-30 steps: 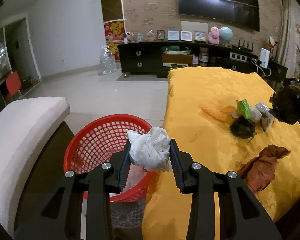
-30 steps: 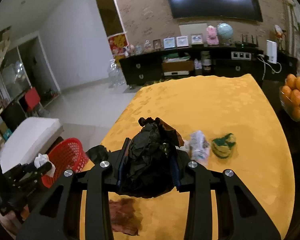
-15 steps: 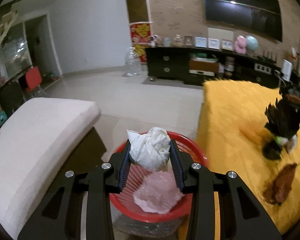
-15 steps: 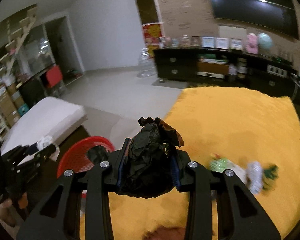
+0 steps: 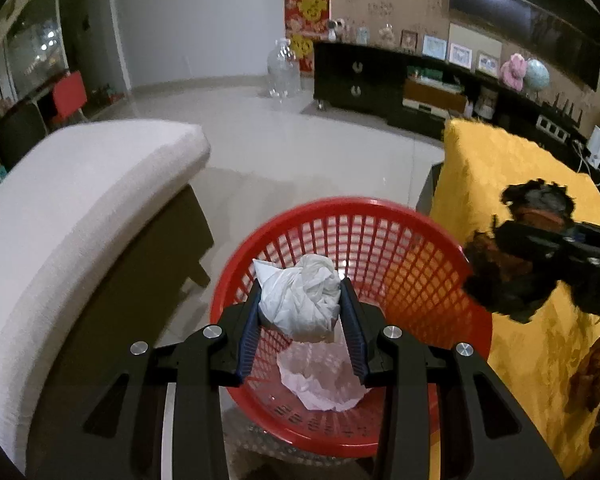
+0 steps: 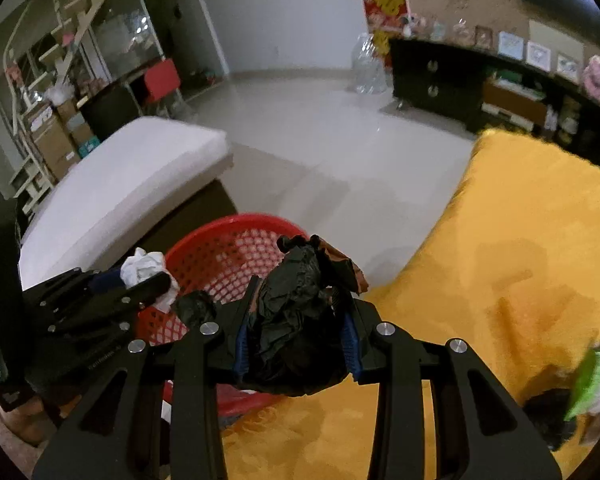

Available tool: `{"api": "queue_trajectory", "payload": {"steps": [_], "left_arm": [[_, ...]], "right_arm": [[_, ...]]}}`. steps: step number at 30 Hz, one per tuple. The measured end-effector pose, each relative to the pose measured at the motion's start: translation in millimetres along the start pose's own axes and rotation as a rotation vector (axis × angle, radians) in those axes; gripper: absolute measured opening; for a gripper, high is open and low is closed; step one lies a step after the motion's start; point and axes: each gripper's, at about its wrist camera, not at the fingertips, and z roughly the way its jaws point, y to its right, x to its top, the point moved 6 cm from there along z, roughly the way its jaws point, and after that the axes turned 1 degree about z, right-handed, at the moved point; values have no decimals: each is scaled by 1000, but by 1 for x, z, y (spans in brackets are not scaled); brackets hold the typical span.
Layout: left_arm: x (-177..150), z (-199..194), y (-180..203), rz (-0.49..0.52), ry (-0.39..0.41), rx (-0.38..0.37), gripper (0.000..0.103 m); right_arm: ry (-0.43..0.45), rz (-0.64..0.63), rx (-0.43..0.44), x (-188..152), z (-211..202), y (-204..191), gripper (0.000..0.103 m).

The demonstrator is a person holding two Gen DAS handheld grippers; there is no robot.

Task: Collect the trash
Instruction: 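Lower tissue and black bag into the red wastebasket and open both tools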

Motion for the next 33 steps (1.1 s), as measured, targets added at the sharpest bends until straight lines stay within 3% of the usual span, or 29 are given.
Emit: {"api": "queue_trajectory", "payload": {"steps": [8, 14, 16, 19, 21, 29, 33], "left_arm": [[-11, 15, 12, -14, -67, -62, 36], [-12, 14, 17, -14, -63, -84, 38], [-12, 13, 17, -13, -63, -86, 41], [-10, 9, 16, -19, -46, -80, 57], [-6, 3, 16, -17, -15, -49, 73], [3, -16, 16, -27, 59, -23, 85], [10, -27, 24, -10, 98, -32, 86]], "right_arm": [[-66, 47, 60, -8, 21, -4, 38], [-49, 75, 95, -9, 11, -4, 52], [-41, 84, 97, -9, 6, -3, 55], [-27, 89, 91, -8, 0, 0, 56], [-8, 85, 75, -7, -8, 2, 56], [98, 49, -37, -1, -53, 16, 59], [168, 36, -130, 0, -85, 31, 70]]}}
